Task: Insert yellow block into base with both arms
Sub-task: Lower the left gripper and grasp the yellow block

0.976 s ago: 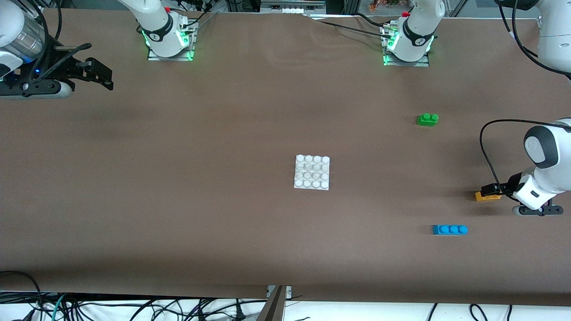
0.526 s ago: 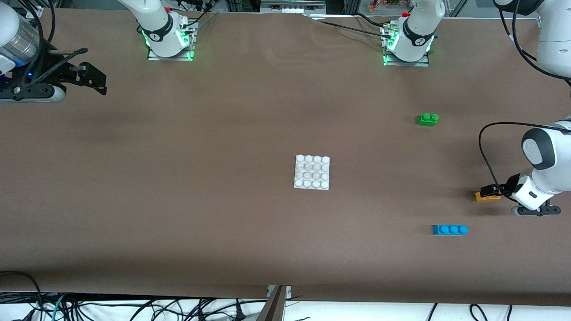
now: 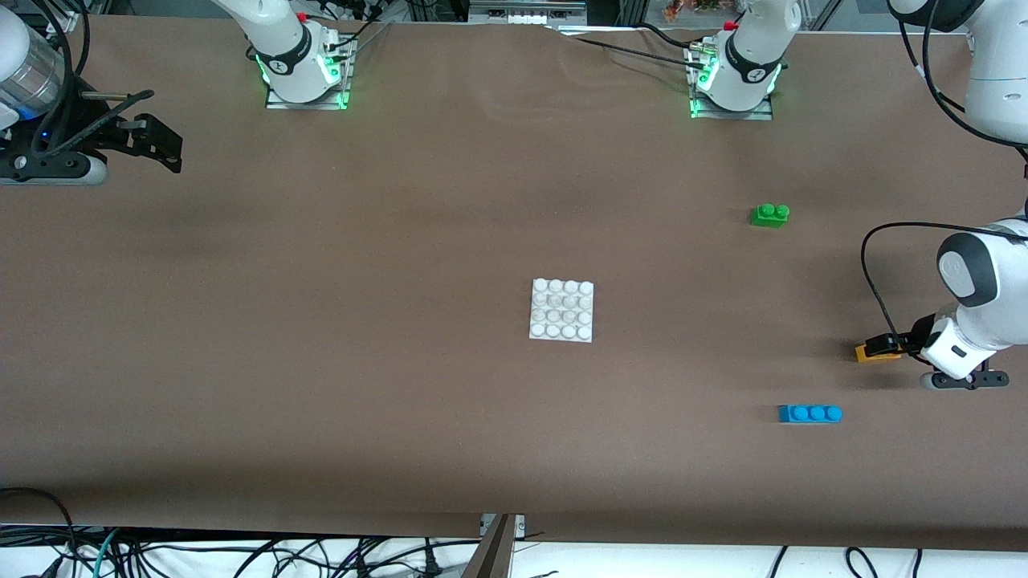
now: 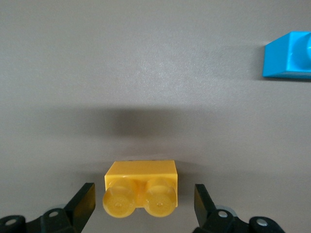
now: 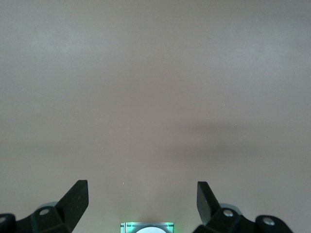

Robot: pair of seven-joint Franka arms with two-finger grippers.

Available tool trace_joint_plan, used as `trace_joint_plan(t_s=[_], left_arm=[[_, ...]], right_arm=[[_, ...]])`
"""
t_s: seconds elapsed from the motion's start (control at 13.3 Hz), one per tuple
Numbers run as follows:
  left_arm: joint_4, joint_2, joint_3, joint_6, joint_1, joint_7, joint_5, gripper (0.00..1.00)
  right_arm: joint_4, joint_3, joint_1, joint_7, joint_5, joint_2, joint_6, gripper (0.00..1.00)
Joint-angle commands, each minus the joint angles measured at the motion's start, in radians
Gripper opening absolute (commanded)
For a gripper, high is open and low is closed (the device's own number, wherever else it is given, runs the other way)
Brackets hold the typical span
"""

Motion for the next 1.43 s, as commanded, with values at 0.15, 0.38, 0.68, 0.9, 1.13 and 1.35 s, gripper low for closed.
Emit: trace_joint_plan(t_s=[0.15,0.38,0.68,0.9,1.13,1.35], left_arm=[[0.023,0.021,-0.006,0.005,0.012,0.015,0.012,0.9],[0.025,0.02,-0.006,0.005,0.012,0.015,0.012,0.54],[0.034,0.017,-0.006,0.003,0.011,0.014,0.014,0.37],[0.055,0.0,-0.009,-0.029,0.005,0.009,0.023,0.37],[0.074,-0.089,-0.024,-0.154,-0.006,0.009,0.012,0.38],[0.074,-0.204,-0.104,-0.259,-0.014,-0.009,0.011,0.38]], right_arm=[[0.026,-0.003,-0.016,0.002,0.049,0.009,-0.023,0.99],[0.026,-0.003,-0.016,0.002,0.05,0.009,-0.023,0.99],[0.026,-0.003,-0.014,0.002,0.052,0.011,-0.023,0.99],[0.026,-0.003,-0.016,0.001,0.052,0.011,-0.023,0.99],[0.026,-0.004,-0.016,0.001,0.052,0.017,-0.024,0.99],[0.026,-0.004,-0.016,0.001,0.052,0.017,-0.023,0.99]])
